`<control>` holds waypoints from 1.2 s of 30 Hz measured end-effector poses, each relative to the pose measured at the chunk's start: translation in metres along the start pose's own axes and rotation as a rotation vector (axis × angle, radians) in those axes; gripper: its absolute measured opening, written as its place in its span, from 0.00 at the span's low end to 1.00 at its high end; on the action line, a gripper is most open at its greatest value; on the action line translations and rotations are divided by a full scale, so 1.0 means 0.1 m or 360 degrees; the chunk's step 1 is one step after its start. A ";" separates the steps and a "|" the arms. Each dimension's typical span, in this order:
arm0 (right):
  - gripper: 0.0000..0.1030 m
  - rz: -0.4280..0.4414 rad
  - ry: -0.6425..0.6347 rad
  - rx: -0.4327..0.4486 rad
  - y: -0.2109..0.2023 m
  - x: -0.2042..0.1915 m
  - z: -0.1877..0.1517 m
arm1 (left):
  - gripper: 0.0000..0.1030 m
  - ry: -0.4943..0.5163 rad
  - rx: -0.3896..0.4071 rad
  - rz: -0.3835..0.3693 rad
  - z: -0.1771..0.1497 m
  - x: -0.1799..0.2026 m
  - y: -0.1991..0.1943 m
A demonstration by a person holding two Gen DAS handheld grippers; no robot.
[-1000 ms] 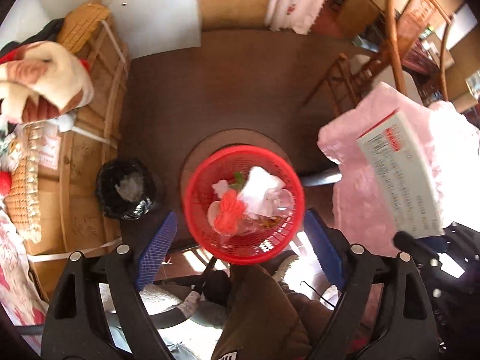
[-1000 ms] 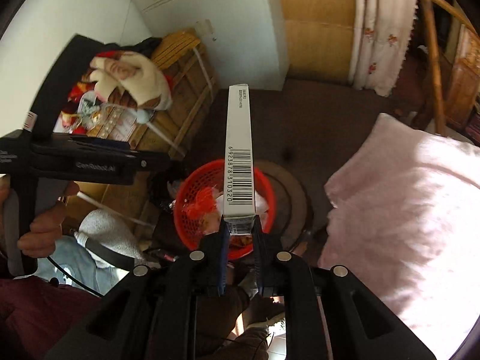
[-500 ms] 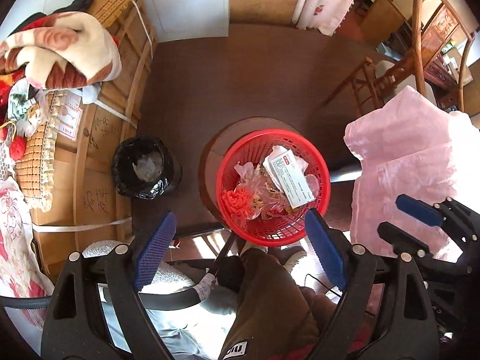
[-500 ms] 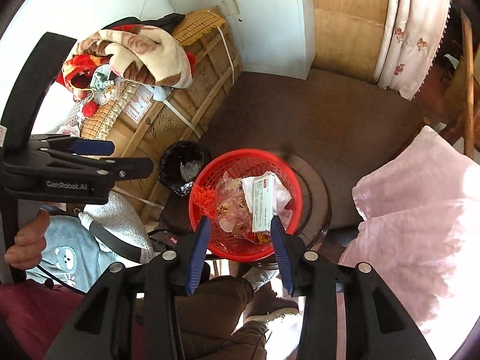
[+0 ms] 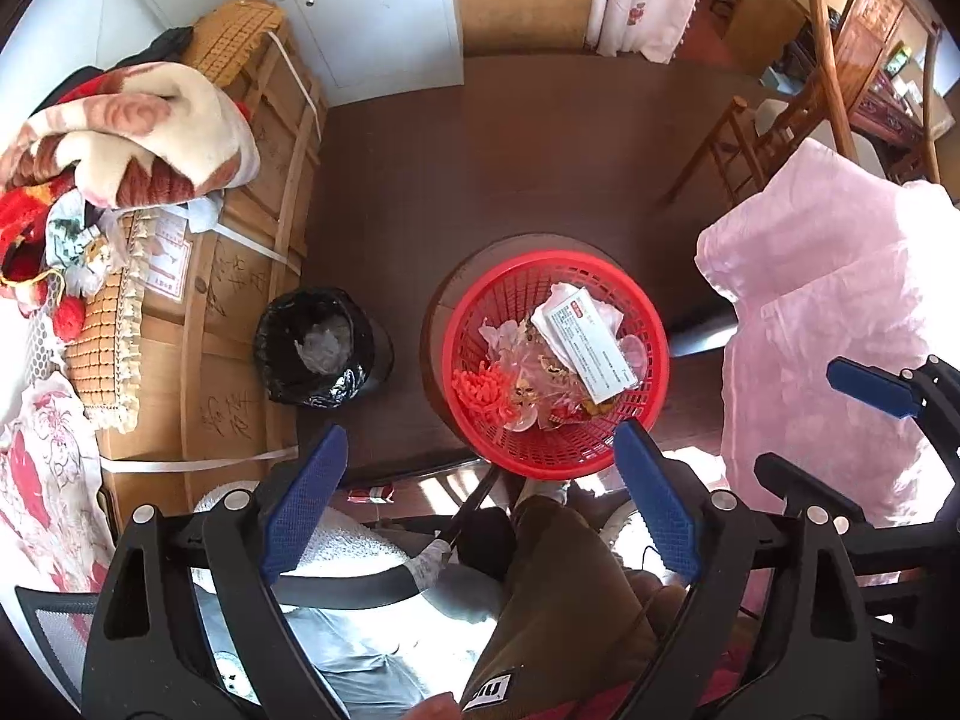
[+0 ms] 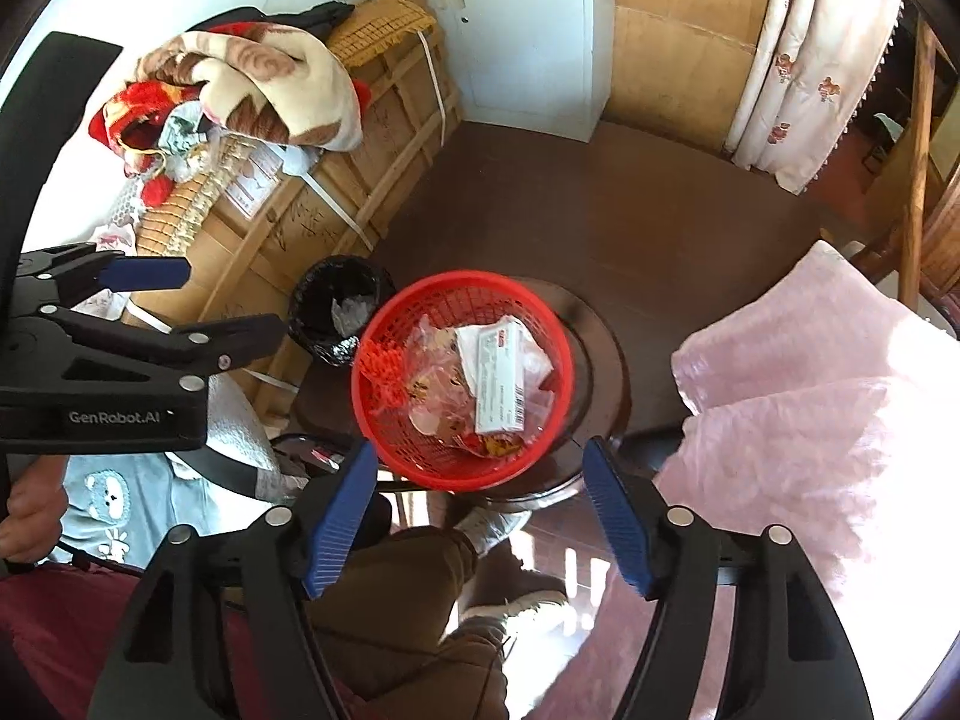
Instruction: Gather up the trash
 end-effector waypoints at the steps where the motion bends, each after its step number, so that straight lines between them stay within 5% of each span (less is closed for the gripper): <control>1: 0.70 -0.0002 0.0005 -0.0008 -0.02 0.01 0.00 | 0.85 -0.0005 0.0010 0.0002 0.01 0.00 -0.01; 13: 0.75 -0.0005 0.0006 0.0073 -0.38 0.07 0.06 | 0.85 -0.0025 0.0176 0.0042 0.01 0.10 -0.33; 36: 0.75 -0.0024 0.0066 0.0086 -0.45 0.13 0.00 | 0.86 0.0025 0.0200 0.0048 -0.06 0.19 -0.43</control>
Point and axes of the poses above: each gripper's, at about its wrist camera, not at the fingertips, and y roughly the way its jaws point, x to its right, z to its top, the point moved 7 cm from there along y, roughly the way its jaws point, and after that the axes turned 13 degrees about -z, right-handed, at the moved point
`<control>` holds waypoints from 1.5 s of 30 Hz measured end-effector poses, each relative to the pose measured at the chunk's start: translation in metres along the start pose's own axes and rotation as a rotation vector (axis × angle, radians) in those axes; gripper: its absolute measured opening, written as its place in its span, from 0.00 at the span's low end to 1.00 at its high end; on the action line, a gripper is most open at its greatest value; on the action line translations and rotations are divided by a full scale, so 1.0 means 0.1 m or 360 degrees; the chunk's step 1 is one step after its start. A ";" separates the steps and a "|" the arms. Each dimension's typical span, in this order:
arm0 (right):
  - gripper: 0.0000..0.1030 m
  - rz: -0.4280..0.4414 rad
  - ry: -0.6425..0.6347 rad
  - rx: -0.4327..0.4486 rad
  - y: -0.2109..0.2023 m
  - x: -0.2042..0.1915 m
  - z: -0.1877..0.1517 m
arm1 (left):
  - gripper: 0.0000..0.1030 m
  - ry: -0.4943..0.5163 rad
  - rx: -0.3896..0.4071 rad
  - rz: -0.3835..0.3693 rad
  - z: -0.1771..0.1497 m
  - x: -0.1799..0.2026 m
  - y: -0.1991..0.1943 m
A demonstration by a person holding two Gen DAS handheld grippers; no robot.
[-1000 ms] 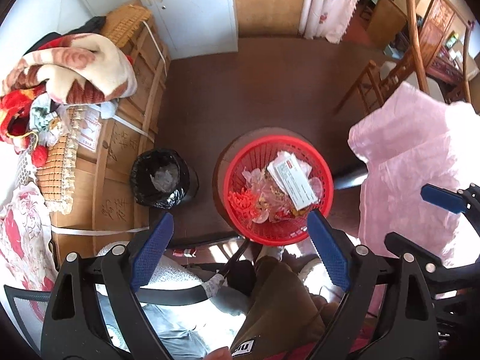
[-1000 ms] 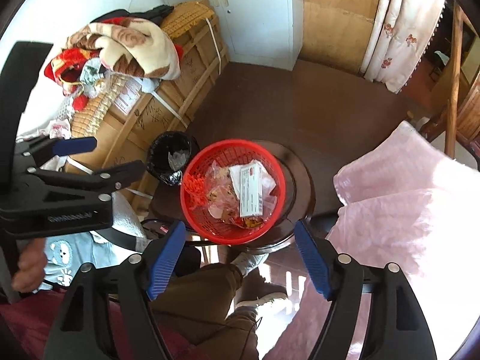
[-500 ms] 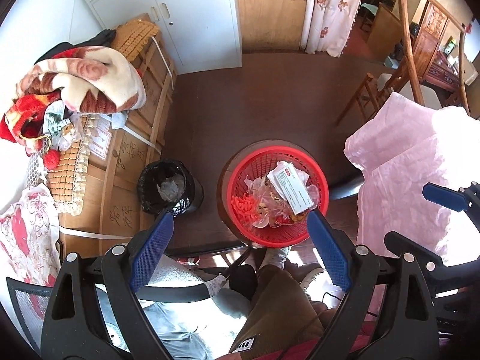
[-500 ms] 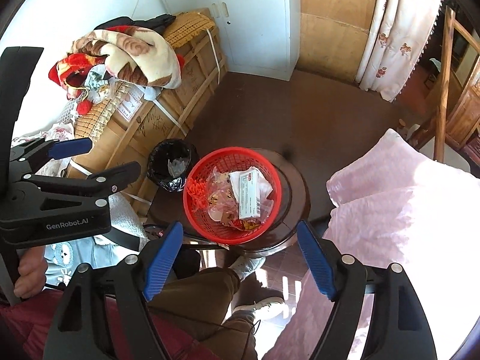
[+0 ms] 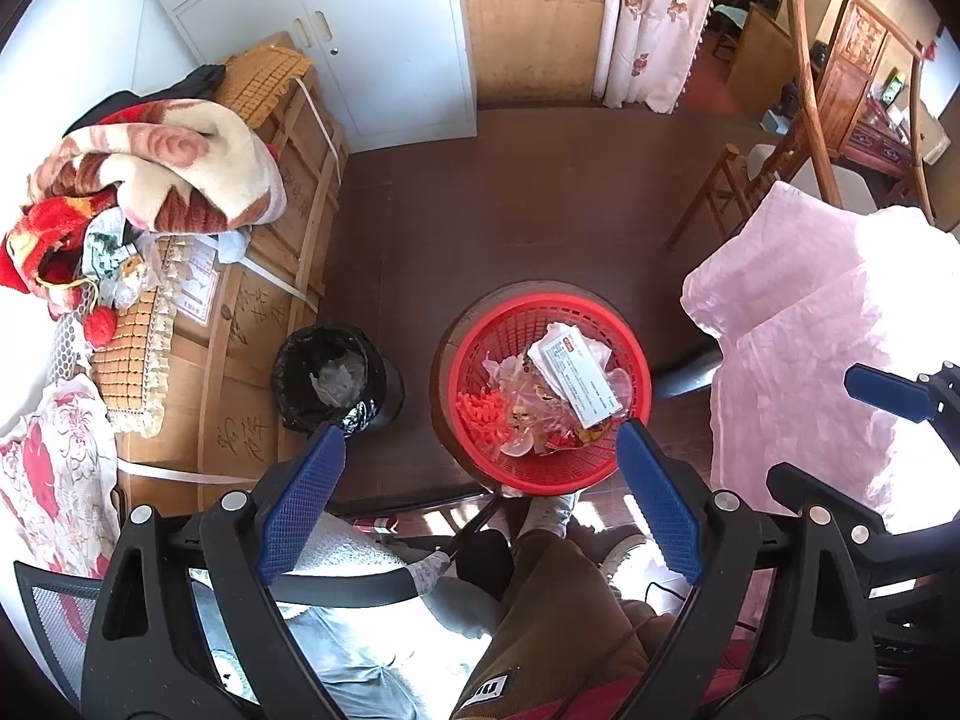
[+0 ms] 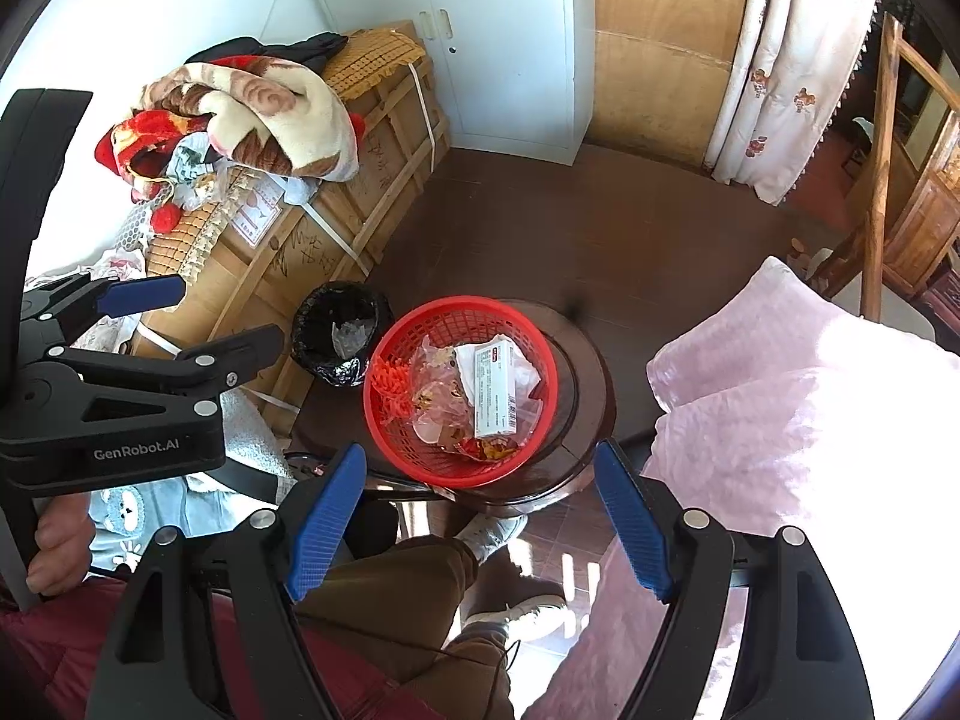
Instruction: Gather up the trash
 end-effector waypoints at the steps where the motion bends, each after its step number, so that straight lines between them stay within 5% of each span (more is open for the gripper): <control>1: 0.75 0.0000 -0.0002 0.0000 0.00 0.00 0.00 | 0.86 0.0000 -0.0001 0.0001 0.00 0.00 0.00; 45: 0.75 0.0001 0.0011 -0.0015 0.05 0.07 -0.01 | 0.86 0.0017 -0.0019 0.0005 0.04 0.06 0.07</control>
Point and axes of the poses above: each gripper's, at about its wrist camera, not at the fingertips, and y roughly the way its jaws point, x to its right, z to its top, the point moved 7 cm from there along y, roughly the way its jaws point, and after that the axes turned 13 degrees about -z, right-handed, at the moved point
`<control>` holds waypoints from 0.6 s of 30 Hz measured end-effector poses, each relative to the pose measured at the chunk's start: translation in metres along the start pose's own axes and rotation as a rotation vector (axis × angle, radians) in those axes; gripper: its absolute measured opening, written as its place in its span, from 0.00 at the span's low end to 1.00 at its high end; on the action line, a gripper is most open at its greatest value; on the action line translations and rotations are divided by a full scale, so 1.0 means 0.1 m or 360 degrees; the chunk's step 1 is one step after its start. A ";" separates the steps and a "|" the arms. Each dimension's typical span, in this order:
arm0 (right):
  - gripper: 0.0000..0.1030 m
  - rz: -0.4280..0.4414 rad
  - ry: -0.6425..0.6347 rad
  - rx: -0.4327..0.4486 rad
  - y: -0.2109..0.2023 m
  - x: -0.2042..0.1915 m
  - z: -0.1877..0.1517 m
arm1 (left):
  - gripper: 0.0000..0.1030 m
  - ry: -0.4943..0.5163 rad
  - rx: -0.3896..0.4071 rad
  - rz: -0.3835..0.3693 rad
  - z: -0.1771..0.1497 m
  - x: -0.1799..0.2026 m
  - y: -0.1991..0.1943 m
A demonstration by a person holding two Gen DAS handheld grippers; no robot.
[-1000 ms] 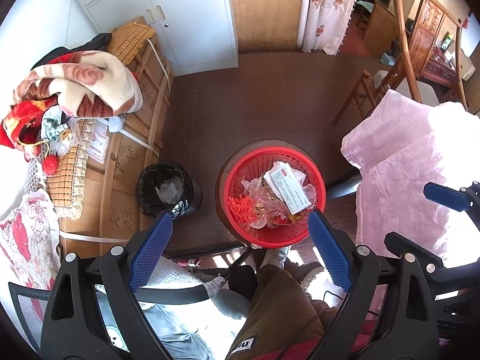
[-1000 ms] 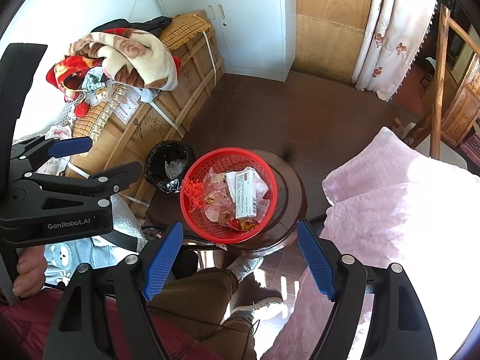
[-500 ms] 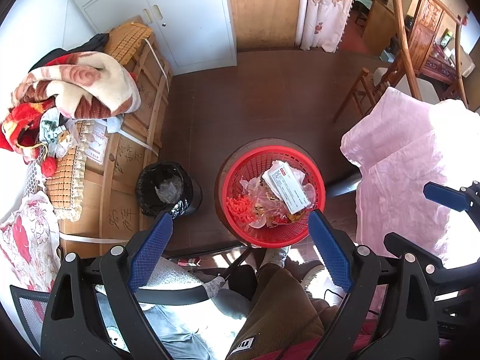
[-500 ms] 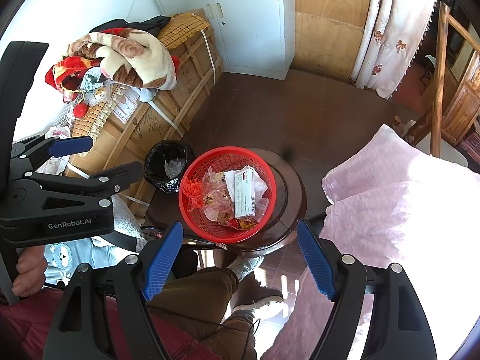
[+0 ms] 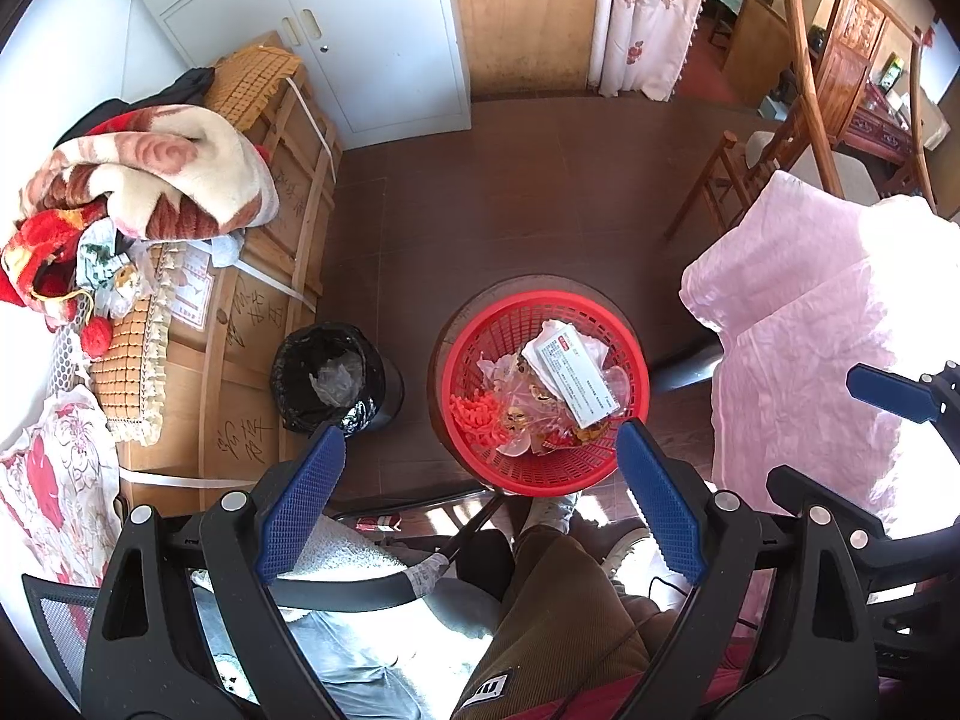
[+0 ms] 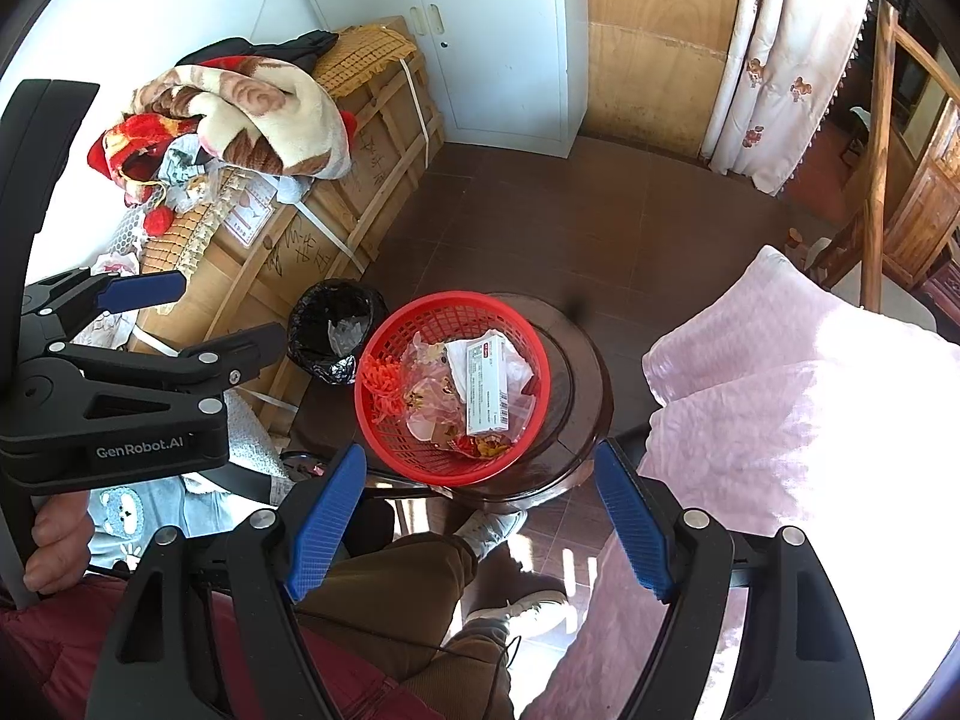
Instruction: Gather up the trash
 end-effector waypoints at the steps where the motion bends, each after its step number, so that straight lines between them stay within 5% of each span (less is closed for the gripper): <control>1: 0.75 0.0000 0.0000 0.0000 0.00 0.00 0.00 | 0.86 -0.0001 0.0001 0.0000 0.00 0.00 0.00; 18: 0.75 0.0001 0.0003 -0.0006 0.01 0.02 0.00 | 0.86 0.0015 -0.0018 -0.0002 0.02 0.02 0.06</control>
Point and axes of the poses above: each gripper's, at about its wrist camera, not at the fingertips, and y roughly the way its jaws point, x to its right, z to its top, the point moved 7 cm from there along y, roughly the way its jaws point, and after that the axes turned 13 degrees about -z, right-handed, at the moved point
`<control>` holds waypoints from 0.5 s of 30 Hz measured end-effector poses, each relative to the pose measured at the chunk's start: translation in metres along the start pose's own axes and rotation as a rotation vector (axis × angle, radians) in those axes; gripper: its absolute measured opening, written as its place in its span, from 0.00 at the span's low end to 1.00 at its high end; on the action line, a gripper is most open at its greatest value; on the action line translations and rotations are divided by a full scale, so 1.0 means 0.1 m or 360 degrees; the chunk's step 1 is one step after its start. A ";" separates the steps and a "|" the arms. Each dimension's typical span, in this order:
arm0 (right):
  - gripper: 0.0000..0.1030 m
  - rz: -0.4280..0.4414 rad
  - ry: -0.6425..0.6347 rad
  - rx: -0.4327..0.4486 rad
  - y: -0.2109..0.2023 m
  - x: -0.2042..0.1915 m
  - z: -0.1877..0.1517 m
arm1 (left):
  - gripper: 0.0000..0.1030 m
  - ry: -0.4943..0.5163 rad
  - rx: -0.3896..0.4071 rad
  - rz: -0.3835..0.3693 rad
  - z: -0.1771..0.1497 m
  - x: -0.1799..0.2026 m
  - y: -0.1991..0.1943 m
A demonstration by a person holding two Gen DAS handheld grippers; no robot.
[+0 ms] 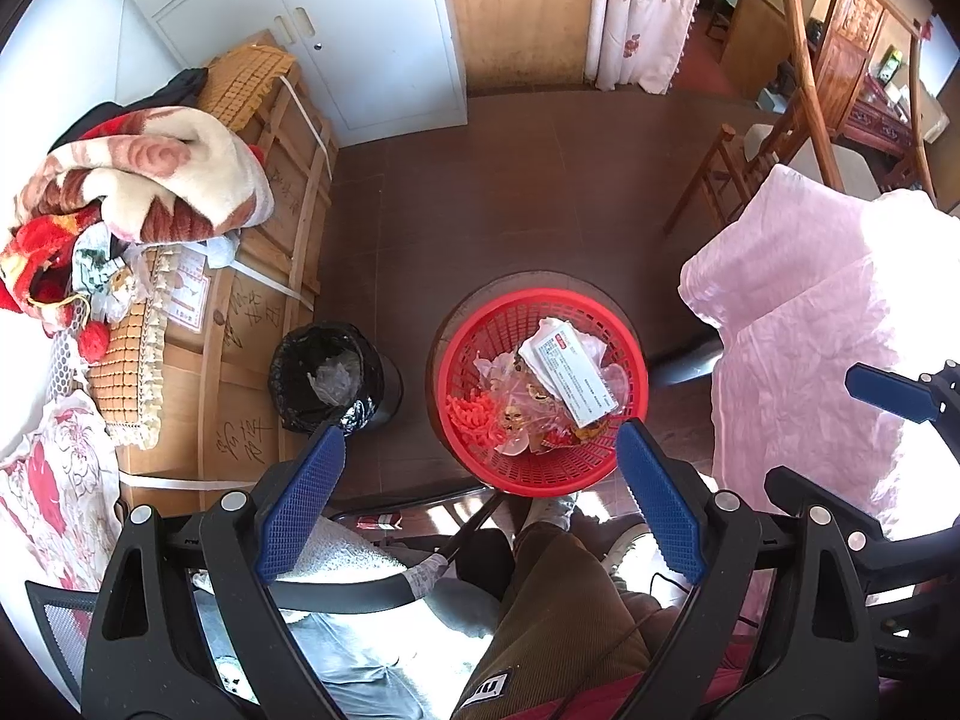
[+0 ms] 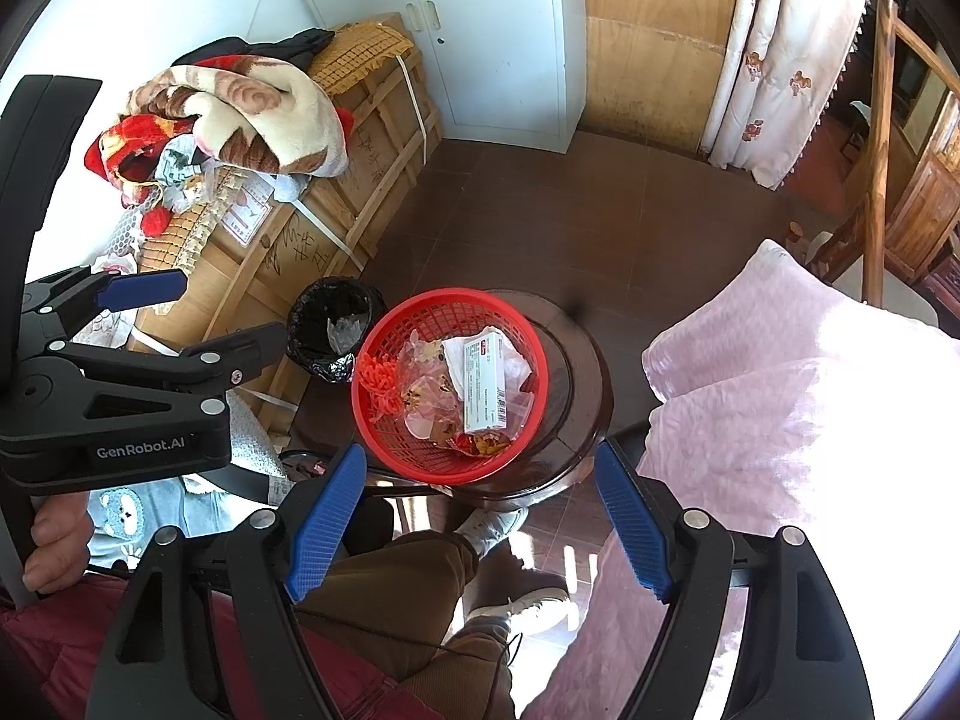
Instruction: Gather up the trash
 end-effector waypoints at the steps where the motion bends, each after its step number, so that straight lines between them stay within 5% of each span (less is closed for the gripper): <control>1: 0.75 0.0000 0.0001 -0.0001 0.00 0.00 0.00 | 0.86 0.0000 0.0000 0.0000 0.00 0.00 0.00; 15: 0.75 0.0002 0.0016 -0.0015 0.06 0.03 -0.06 | 0.89 0.0033 -0.0026 0.0011 0.07 0.03 0.06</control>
Point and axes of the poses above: each gripper's, at about its wrist camera, not at the fingertips, and y roughly the way its jaws point, x to its right, z to its top, the point moved 7 cm from there along y, roughly the way its jaws point, and after that the axes turned 13 degrees about -z, right-handed, at the moved point
